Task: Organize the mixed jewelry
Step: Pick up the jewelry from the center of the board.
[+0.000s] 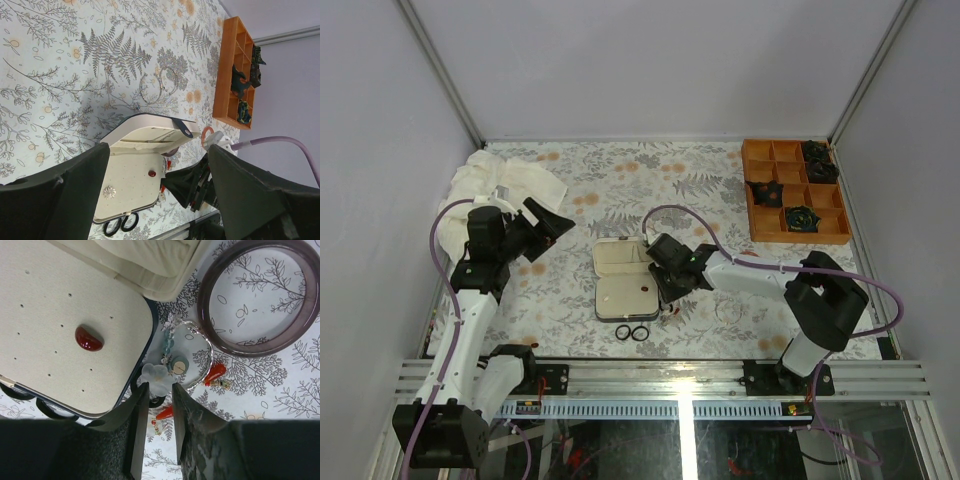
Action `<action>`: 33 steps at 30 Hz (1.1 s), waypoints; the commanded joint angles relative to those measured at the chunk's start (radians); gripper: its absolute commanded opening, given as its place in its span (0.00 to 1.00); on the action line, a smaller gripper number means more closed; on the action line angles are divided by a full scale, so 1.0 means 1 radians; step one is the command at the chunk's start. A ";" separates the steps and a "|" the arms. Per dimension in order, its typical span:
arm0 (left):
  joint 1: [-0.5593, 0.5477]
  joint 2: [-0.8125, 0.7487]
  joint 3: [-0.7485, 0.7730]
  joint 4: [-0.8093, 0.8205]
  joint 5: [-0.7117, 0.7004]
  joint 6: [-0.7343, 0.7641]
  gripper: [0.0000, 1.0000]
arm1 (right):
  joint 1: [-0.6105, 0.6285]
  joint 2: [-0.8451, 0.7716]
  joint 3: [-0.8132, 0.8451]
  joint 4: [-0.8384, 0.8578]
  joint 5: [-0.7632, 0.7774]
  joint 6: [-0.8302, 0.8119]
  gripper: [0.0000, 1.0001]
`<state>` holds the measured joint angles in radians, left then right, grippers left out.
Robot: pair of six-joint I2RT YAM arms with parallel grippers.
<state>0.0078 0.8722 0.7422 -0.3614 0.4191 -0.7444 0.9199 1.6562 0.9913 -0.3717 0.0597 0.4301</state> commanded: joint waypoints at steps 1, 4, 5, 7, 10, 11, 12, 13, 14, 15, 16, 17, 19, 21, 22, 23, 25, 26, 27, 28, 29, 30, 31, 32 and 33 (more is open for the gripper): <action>0.008 -0.011 0.005 0.001 0.017 0.016 0.80 | -0.010 0.000 0.000 0.009 0.000 0.009 0.34; 0.010 -0.011 0.008 0.000 0.018 0.016 0.80 | -0.010 0.001 -0.004 0.029 -0.033 0.010 0.44; 0.010 -0.010 0.009 0.000 0.017 0.016 0.80 | -0.009 0.002 -0.007 0.038 -0.042 0.011 0.45; 0.010 -0.011 0.013 -0.001 0.017 0.017 0.80 | -0.009 0.001 -0.006 0.046 -0.051 0.013 0.46; 0.011 -0.008 0.015 -0.002 0.018 0.017 0.80 | -0.009 0.045 0.003 0.048 -0.061 0.014 0.46; 0.011 -0.006 0.015 -0.002 0.019 0.018 0.80 | -0.010 0.050 0.001 0.048 -0.061 0.019 0.46; 0.012 -0.006 0.017 -0.002 0.020 0.019 0.80 | -0.010 0.054 -0.003 0.052 -0.062 0.022 0.45; 0.012 -0.006 0.017 -0.002 0.019 0.019 0.80 | -0.009 0.060 -0.004 0.055 -0.063 0.025 0.45; 0.011 -0.007 0.018 -0.002 0.019 0.019 0.80 | -0.009 0.066 -0.005 0.055 -0.062 0.027 0.43; 0.012 -0.005 0.019 -0.002 0.019 0.019 0.80 | -0.010 0.071 -0.004 0.053 -0.062 0.028 0.42; 0.012 -0.003 0.019 -0.002 0.019 0.019 0.80 | -0.009 0.075 -0.004 0.052 -0.062 0.030 0.42; 0.014 -0.004 0.021 -0.002 0.020 0.020 0.80 | -0.009 0.076 -0.004 0.053 -0.060 0.031 0.42; 0.013 -0.003 0.023 -0.001 0.021 0.019 0.80 | -0.010 0.070 -0.005 0.051 -0.054 0.031 0.39; 0.012 -0.002 0.023 -0.001 0.021 0.019 0.80 | -0.009 0.051 -0.006 0.045 -0.039 0.028 0.33; 0.013 -0.004 0.022 -0.001 0.021 0.019 0.80 | -0.010 0.040 -0.004 0.037 -0.026 0.026 0.31; 0.014 -0.004 0.022 -0.001 0.020 0.019 0.80 | -0.010 0.026 -0.001 0.026 -0.012 0.022 0.30; 0.013 -0.005 0.022 -0.001 0.020 0.019 0.80 | -0.009 -0.003 0.003 0.012 0.013 0.009 0.27; 0.013 -0.005 0.022 -0.001 0.022 0.018 0.80 | -0.010 -0.031 0.004 0.007 0.024 0.003 0.26; 0.014 -0.006 0.023 0.001 0.023 0.017 0.80 | -0.010 -0.047 0.003 0.001 0.032 -0.002 0.25; 0.013 -0.008 0.022 0.001 0.023 0.017 0.80 | -0.010 -0.064 0.004 -0.006 0.041 -0.008 0.24; 0.012 -0.009 0.022 0.000 0.024 0.016 0.80 | -0.010 -0.080 0.006 -0.012 0.043 -0.010 0.23; 0.013 -0.011 0.022 0.000 0.023 0.016 0.80 | -0.009 -0.092 0.007 -0.017 0.046 -0.013 0.22; 0.013 -0.012 0.022 -0.001 0.023 0.016 0.80 | -0.010 -0.106 0.010 -0.023 0.050 -0.014 0.21; 0.013 -0.014 0.023 -0.002 0.025 0.016 0.80 | -0.010 -0.116 0.012 -0.030 0.053 -0.016 0.19; 0.014 -0.016 0.023 -0.003 0.025 0.016 0.80 | -0.009 -0.128 0.013 -0.034 0.055 -0.020 0.17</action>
<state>0.0139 0.8722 0.7422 -0.3614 0.4229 -0.7441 0.9150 1.6024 0.9840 -0.3763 0.0696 0.4332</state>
